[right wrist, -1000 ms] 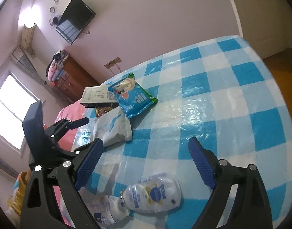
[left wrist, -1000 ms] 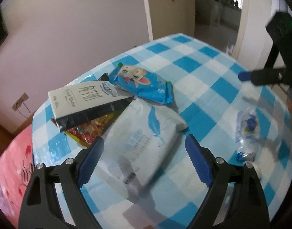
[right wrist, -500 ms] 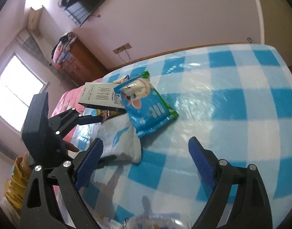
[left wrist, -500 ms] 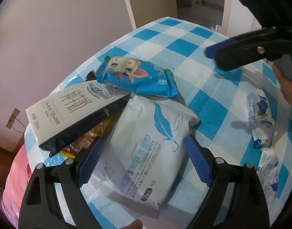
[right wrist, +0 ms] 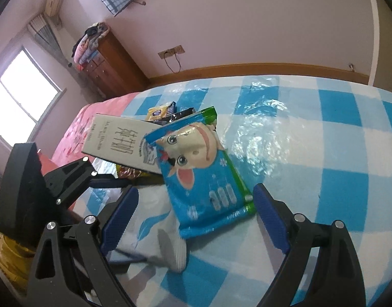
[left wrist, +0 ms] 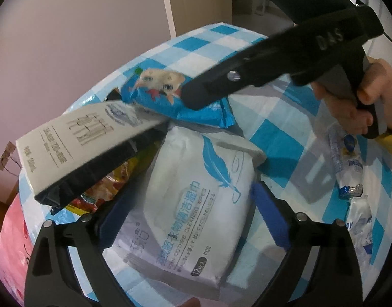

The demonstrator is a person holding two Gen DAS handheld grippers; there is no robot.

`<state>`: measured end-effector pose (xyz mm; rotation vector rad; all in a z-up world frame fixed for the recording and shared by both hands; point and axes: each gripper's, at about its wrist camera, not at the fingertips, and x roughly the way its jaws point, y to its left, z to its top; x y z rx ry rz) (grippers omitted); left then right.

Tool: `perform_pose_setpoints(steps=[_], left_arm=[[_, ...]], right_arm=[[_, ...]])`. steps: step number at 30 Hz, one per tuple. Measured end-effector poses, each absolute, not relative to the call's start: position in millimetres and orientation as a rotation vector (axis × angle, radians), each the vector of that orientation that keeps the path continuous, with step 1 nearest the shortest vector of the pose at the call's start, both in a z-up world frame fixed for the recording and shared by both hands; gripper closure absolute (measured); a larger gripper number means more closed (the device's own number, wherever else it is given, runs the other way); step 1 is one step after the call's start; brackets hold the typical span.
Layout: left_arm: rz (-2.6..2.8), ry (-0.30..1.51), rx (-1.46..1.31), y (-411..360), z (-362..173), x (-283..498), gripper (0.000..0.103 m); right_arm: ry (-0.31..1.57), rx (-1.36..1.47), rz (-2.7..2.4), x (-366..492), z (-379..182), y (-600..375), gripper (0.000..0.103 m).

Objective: Collect trash
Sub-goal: 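Grasp the white wet-wipe pack with the left tool while the right tool grasps the blue cartoon snack bag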

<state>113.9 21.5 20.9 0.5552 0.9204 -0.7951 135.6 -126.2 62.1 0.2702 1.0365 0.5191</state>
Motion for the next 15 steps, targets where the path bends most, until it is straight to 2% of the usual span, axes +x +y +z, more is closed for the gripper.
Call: perform_pose_setpoints(steps=[11,13,15], left_arm=[[-0.717,0.896,0.524,23.0,11.6,103.9,0.009],[-0.698,0.896,0.507,26.6,11.1,102.7,0.009],[-0.676,0.897,0.49,28.3,11.0,99.3,0.011]], right_arm=[[1.039,0.231,0.485,144.3,52.2,-115.8,0.014],[1.036,0.21,0.467,142.7,51.6,-112.5,0.024],[1.033,0.19,0.457,140.5,50.3,-110.9,0.027]])
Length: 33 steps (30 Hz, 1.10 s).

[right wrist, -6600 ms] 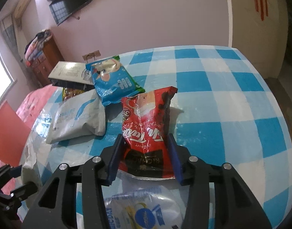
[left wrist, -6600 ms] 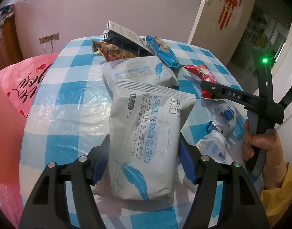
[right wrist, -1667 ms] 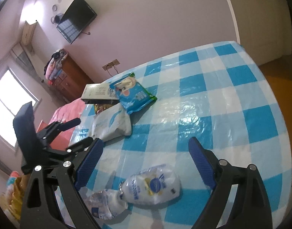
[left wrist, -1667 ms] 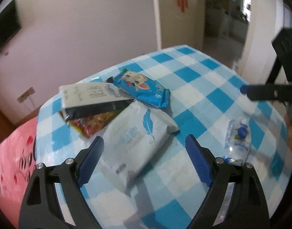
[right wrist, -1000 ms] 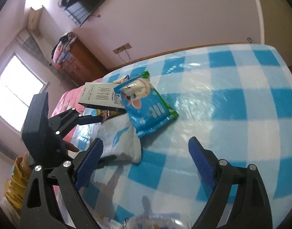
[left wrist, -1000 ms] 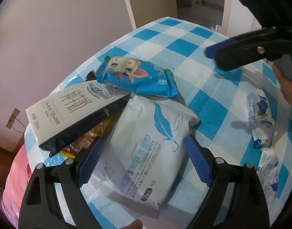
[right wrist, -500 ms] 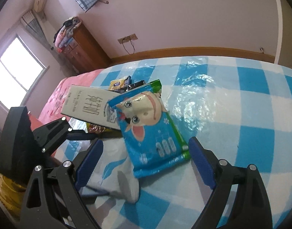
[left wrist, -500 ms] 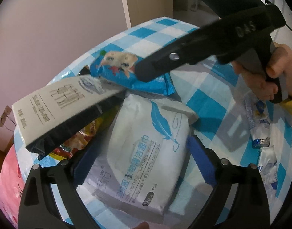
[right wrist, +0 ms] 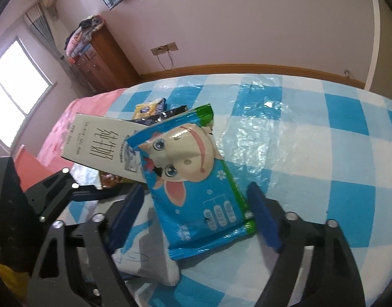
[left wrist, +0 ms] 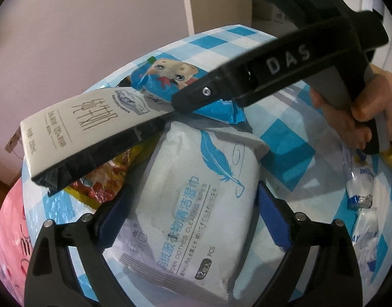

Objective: Collect trash
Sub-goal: 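Grasp the white wet-wipe pack with the left tool while the right tool grasps the blue cartoon snack bag, then lift the wet-wipe pack with the left tool while the right tool lifts the snack bag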

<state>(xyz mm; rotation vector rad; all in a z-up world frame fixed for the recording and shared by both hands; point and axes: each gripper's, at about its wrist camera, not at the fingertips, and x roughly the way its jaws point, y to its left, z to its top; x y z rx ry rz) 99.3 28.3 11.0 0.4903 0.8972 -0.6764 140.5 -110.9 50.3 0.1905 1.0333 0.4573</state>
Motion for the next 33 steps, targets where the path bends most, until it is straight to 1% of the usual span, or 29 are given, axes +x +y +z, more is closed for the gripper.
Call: perform_pose_setpoints(steps=[2,5,7,9,14,21,33], left_arm=[[-0.66,0.901,0.472,29.7,11.3,97.2,0.014],[-0.629,0.909,0.437,34.0,11.2,94.7,0.016],[-0.616,0.908,0.42,37.9,11.7,91.2,0.017],[-0.596,0.913,0.39,42.2,12.1,87.0,0.018],[-0.561,0.919,0.342,55.4,13.1,75.0,0.019],[-0.528,0.924,0.268,78.5,19.3,58.3,0.02],[-0.485,0.903,0.155,92.8,21.4,30.8,0.02]], right_arm=[[1.032,0.188,0.459,138.6,50.1,-111.9,0.029],[1.038,0.156,0.447,135.2,50.3,-110.7,0.033],[1.036,0.126,0.432,132.6,51.3,-109.5,0.041],[1.04,0.119,0.427,128.8,51.6,-110.7,0.043],[1.042,0.097,0.413,116.9,52.3,-113.6,0.046],[1.045,0.143,0.39,97.1,55.5,-128.5,0.049],[1.021,0.295,0.362,48.1,58.3,-147.4,0.049]])
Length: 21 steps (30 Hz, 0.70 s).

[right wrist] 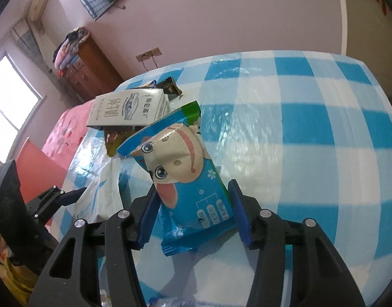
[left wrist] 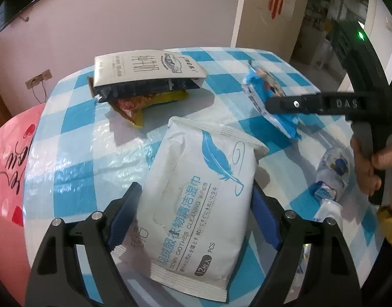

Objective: Collect trash
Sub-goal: 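Lift the wet-wipe pack with the left tool while the right tool lifts the snack bag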

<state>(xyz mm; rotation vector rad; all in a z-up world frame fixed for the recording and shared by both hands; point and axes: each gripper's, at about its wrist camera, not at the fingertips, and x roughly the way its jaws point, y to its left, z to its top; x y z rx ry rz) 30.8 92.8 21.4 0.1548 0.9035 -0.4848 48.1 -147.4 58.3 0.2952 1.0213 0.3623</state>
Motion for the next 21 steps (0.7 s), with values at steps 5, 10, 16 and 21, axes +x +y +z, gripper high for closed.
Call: perform_pose_setpoints(steps=[5,10,16,21], left_arm=[[-0.463,0.883,0.114,102.8,25.3,14.4,0.02],[-0.443,0.861,0.05,116.0,31.1,0.6,0.02],[-0.414,0.829,0.02,129.2,42.6,-18.8,0.02],[-0.401,0.793,-0.009,140.2,56.8,-37.5,0.02]], right_arm=[[0.997,0.38,0.373,29.9,62.1,-152.7,0.049],[0.984,0.457,0.399,14.7,65.3,-153.4,0.049],[0.981,0.501,0.416,-4.6,69.5,-145.7,0.049],[0.975,0.553,0.428,-18.3,75.4,-145.1,0.049]])
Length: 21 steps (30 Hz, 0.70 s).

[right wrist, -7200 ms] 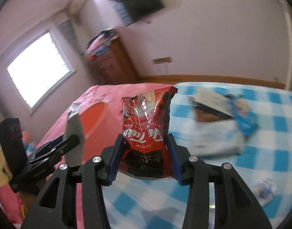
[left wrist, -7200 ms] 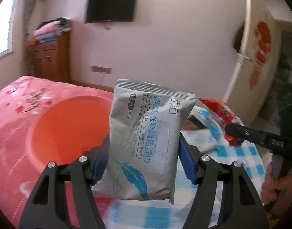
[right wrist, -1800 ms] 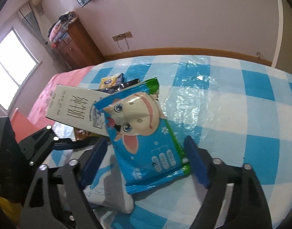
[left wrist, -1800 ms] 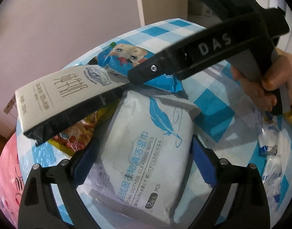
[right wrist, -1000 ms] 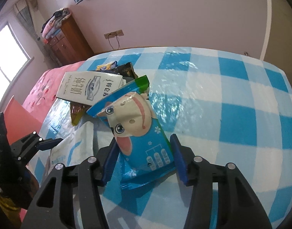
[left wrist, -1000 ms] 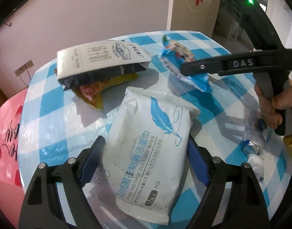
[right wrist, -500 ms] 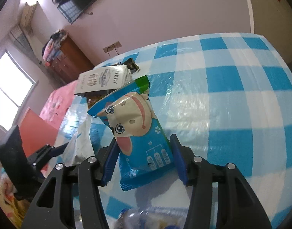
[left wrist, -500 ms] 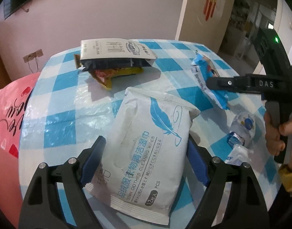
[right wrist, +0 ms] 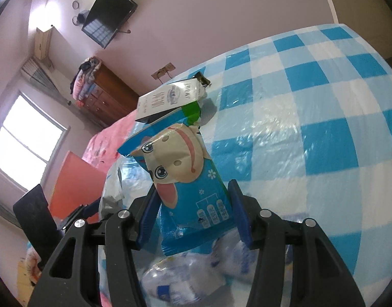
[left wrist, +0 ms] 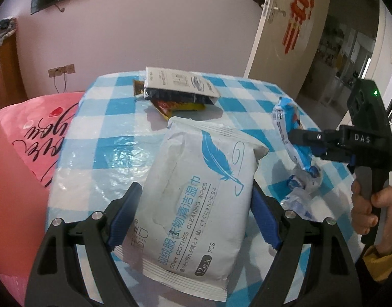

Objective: Collect trash
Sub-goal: 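Lift the wet-wipe pack with the left tool while the right tool lifts the snack bag, then carry both items over the orange bucket and open both tools to drop them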

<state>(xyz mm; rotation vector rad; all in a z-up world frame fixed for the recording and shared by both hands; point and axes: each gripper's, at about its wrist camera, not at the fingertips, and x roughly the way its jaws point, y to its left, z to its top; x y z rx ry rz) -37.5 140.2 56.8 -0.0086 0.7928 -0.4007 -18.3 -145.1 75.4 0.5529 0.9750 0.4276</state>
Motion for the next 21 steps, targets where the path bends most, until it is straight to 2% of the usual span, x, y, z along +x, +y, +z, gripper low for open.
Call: perform_pose_setpoints(steps=[12,21], left_arm=[[-0.366,0.72,-0.063,166.6,93.3,-75.6,0.02],[-0.282,0.619,-0.112,210.4,139.8,-102.6,0.02]], right_arm=[[0.967,0.531,0.469,-47.3,106.6,-114.6,0.049],[0.954,0.519,0.614,-44.3,146.2,-59.7,0.049]])
